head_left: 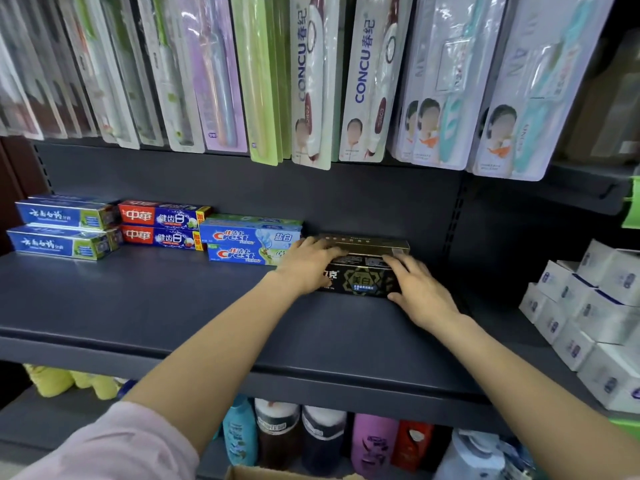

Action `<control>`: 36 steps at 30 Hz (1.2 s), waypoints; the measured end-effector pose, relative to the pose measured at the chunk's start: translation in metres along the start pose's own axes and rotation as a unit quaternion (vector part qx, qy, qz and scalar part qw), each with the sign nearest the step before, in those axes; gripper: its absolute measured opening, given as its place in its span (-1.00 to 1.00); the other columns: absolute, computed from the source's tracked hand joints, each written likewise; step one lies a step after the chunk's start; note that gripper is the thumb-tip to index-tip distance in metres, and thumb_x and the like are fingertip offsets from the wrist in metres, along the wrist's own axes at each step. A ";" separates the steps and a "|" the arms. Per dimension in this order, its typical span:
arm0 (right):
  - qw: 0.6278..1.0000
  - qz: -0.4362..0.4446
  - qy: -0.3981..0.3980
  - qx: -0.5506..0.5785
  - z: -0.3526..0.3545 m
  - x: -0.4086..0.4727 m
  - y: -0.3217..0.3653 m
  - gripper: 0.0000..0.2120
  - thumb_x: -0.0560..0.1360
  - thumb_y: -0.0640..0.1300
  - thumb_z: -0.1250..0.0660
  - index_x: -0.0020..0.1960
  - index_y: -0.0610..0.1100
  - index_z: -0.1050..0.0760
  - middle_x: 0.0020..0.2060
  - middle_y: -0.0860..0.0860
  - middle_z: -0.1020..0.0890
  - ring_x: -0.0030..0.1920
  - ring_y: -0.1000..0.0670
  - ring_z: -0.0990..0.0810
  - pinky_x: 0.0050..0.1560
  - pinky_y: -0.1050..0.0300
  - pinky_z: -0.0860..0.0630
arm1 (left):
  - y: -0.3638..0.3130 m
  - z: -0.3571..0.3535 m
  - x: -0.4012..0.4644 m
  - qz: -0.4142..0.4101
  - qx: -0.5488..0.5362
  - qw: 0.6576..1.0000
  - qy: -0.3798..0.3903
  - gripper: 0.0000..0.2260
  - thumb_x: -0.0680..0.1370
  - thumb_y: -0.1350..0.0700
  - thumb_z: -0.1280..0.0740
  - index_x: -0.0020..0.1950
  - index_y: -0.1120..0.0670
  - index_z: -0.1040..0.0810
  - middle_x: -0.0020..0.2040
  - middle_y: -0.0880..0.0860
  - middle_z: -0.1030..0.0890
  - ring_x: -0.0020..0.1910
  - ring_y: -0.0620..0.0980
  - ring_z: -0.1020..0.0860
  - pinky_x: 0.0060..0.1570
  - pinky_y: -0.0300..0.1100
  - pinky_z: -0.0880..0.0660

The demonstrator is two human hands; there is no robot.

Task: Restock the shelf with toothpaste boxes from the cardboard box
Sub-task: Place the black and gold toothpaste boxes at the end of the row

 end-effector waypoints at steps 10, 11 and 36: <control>0.990 -0.030 0.025 0.135 0.016 -0.002 0.004 -0.40 0.53 -0.17 -0.31 0.50 -0.11 -0.14 0.48 -0.02 -0.21 0.47 -0.06 -0.20 0.46 0.04 -0.20 | -0.011 -0.007 -0.017 0.062 -0.072 0.992 -0.084 -0.51 0.51 0.17 -0.30 0.43 0.07 -0.30 0.34 0.09 -0.39 0.32 0.11 -0.36 0.26 -0.01 -0.36; 0.987 -0.032 0.011 0.155 0.021 -0.009 0.005 -0.41 0.53 -0.17 -0.31 0.49 -0.11 -0.17 0.46 -0.02 -0.24 0.46 -0.06 -0.22 0.45 0.06 -0.21 | -0.014 -0.006 -0.022 0.063 -0.078 0.991 -0.085 -0.53 0.50 0.20 -0.28 0.41 0.07 -0.33 0.33 0.09 -0.39 0.31 0.11 -0.36 0.26 0.01 -0.37; 0.952 -0.091 0.247 0.156 -0.051 -0.282 -0.050 -0.83 0.54 -0.18 -0.22 0.05 -0.13 -0.55 0.02 -0.12 -0.64 0.06 -0.13 -0.58 -0.03 0.09 -0.45 | -0.207 -0.122 -0.206 0.078 -0.228 0.956 0.168 -0.80 0.54 0.09 -0.26 0.08 0.11 -0.60 0.05 0.13 -0.66 0.07 0.14 -0.59 0.06 -0.14 -0.45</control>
Point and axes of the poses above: each hand's wrist, its own x-axis towards the middle knuckle, its own z-axis out of the back of the hand, y = z × x, the point moved 2 cm from there along x, towards the middle knuckle
